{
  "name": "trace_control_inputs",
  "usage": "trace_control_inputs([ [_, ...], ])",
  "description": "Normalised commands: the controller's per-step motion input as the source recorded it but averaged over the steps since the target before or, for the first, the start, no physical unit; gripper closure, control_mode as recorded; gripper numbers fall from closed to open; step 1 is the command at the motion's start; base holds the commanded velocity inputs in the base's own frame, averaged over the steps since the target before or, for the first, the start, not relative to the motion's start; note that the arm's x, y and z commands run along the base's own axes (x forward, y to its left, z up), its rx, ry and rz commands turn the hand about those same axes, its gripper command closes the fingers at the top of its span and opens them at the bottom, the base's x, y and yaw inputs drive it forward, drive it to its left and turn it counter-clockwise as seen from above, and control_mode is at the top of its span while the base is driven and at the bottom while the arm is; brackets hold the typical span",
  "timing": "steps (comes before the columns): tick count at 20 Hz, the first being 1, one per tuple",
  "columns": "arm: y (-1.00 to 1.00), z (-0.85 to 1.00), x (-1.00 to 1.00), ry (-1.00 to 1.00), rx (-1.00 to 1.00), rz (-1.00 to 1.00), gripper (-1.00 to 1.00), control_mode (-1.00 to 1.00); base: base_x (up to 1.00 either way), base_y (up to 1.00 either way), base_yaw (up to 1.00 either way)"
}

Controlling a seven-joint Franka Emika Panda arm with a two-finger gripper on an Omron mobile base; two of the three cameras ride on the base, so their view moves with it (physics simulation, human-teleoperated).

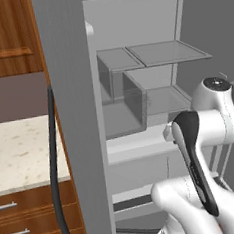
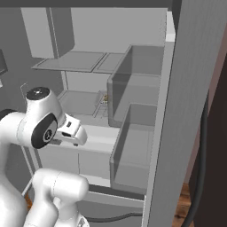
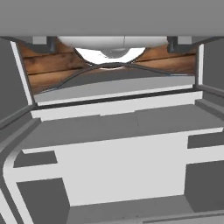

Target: Place two dumplings into each of the tupperware containers and then place the containers in the fridge.

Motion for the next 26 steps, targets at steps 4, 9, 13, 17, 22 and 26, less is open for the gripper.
trace_control_inputs([
  [4, 0.22, 0.30, 0.00, 0.00, 0.00, 0.05, -1.00, -1.00, 0.00, 0.00, 0.00],
  [9, 0.01, 0.08, -0.05, 0.00, 0.00, 0.01, -1.00, 1.00, -0.20, 0.00, 0.00],
  [13, 0.00, 0.00, 0.00, 0.00, 0.00, 0.00, -1.00, 1.00, -1.00, -0.12, 0.00],
  [17, 0.00, 0.00, 0.00, 0.00, 0.00, 0.00, -1.00, 1.00, -1.00, -0.31, 0.02],
  [22, 0.00, 0.00, 0.00, 0.00, 0.00, 0.00, -1.00, 1.00, -1.00, 0.16, 0.27],
  [26, 0.00, 0.00, 0.00, 0.00, 0.00, 0.00, -1.00, 1.00, -0.71, 0.48, 0.90],
])
